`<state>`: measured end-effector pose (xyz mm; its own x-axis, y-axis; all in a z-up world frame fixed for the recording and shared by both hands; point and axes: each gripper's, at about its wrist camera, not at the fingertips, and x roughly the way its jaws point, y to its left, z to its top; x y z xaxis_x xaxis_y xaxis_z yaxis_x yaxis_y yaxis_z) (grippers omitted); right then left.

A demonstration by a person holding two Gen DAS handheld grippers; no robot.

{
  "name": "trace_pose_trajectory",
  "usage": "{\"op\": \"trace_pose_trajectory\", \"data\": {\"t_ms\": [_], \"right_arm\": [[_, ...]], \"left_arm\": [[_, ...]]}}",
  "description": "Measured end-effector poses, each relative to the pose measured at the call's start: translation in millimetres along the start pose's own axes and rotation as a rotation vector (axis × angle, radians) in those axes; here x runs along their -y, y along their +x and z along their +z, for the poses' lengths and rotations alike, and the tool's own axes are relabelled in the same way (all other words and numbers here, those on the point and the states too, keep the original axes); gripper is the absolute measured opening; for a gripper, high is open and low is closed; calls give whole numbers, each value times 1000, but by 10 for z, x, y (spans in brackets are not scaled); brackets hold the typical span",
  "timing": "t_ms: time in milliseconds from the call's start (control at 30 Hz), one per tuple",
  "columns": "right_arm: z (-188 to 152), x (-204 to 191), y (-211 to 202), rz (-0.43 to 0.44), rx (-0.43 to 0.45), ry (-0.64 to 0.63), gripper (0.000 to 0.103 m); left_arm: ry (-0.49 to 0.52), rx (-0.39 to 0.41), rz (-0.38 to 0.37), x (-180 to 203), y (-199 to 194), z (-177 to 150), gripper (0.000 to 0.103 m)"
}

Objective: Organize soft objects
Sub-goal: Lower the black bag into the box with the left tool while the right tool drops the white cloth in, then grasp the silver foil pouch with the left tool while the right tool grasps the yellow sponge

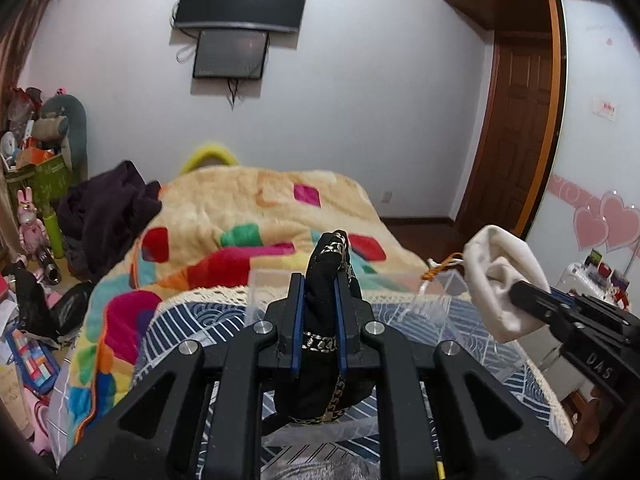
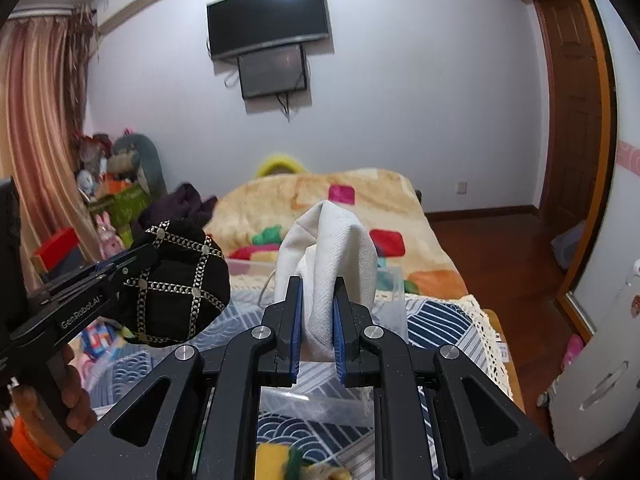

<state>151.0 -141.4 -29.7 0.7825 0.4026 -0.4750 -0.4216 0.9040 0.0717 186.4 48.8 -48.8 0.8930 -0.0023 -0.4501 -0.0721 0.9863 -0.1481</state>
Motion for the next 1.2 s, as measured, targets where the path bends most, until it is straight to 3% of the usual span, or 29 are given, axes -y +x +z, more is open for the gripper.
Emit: {"op": "trace_pose_trajectory", "data": {"t_ms": [267,500,700,800,867,967,1200], "right_arm": [[-103,64,360,1,-152,-14,12],[-252,87,470,1,-264,-32,12],[-275,36,455,-9,-285,-57,13],[-237,21,424,-9,-273,-67,19],[-212,6,348,-11,-248,-72,34],[-145,-23,235,-21,-196,-86,48],[-26,-78,-132,-22,-77,-89,66]], "left_arm": [[25,-152,-35,52,362,-129,13],[54,-215,-43,121,472,-219,13],[33,-243,-49,71,495,-232,18],[21,-239,-55,34,447,-220,25],[15,-221,-57,16,373,-206,38],[26,-178,-53,23,205,-172,47],[47,-69,-70,30,-271,-112,72]]}}
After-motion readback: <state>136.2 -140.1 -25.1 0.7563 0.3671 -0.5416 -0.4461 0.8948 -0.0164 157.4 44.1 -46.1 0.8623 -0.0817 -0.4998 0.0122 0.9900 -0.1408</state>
